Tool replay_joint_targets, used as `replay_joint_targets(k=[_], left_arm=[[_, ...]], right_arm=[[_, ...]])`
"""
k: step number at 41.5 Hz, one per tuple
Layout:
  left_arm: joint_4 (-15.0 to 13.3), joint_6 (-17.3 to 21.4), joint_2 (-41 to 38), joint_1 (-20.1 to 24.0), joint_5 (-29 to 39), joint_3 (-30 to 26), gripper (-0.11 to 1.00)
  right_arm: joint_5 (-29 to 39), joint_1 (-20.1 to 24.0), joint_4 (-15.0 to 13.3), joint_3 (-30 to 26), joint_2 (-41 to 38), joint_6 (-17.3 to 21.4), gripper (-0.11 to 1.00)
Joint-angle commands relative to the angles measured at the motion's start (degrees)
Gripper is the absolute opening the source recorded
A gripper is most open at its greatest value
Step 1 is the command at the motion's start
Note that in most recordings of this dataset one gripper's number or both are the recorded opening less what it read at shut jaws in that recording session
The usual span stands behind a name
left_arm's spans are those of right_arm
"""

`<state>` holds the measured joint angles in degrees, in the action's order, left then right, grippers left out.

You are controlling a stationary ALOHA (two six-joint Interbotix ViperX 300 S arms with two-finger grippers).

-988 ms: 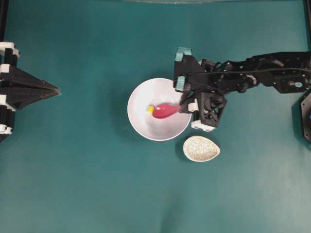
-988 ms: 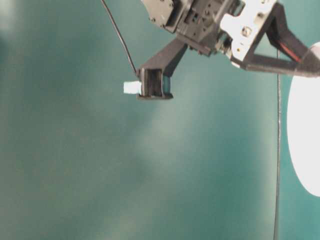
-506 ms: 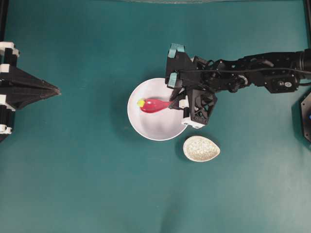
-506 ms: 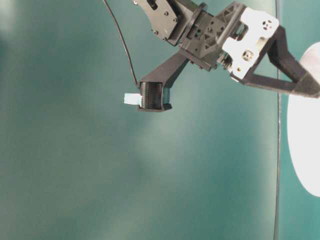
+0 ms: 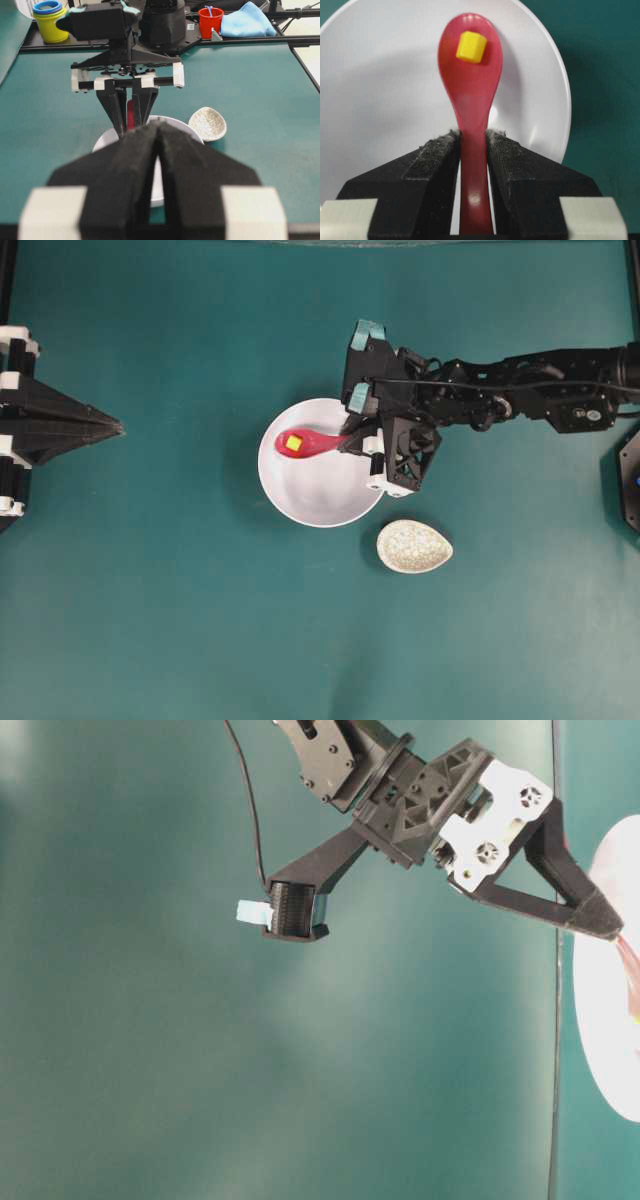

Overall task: Scoop the yellow hexagonal prism block from the bowl with a spoon using the right arm.
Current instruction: 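Raise the spoon carrying the yellow block up out of the bowl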

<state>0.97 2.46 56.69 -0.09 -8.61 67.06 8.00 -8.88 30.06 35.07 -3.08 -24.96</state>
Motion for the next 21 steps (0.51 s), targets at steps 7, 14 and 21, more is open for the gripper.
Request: replay_joint_targets(k=[7,14,21], left_arm=[[0.2,0.0,-0.3,0.0,-0.3,-1.7,0.01],[0.2,0.0,-0.3,0.1,-0.4,-1.7,0.01],[0.2,0.0,-0.3,0.1,-0.4,-1.7,0.01]], right_arm=[[-3.0,0.8,0.9,1.4,2.2,-0.1,0.25],[-7.7,1.8,1.8,4.0,3.9,0.2,0.25],[-12.1,3.5,3.5,6.6,5.5,0.2,0.25]])
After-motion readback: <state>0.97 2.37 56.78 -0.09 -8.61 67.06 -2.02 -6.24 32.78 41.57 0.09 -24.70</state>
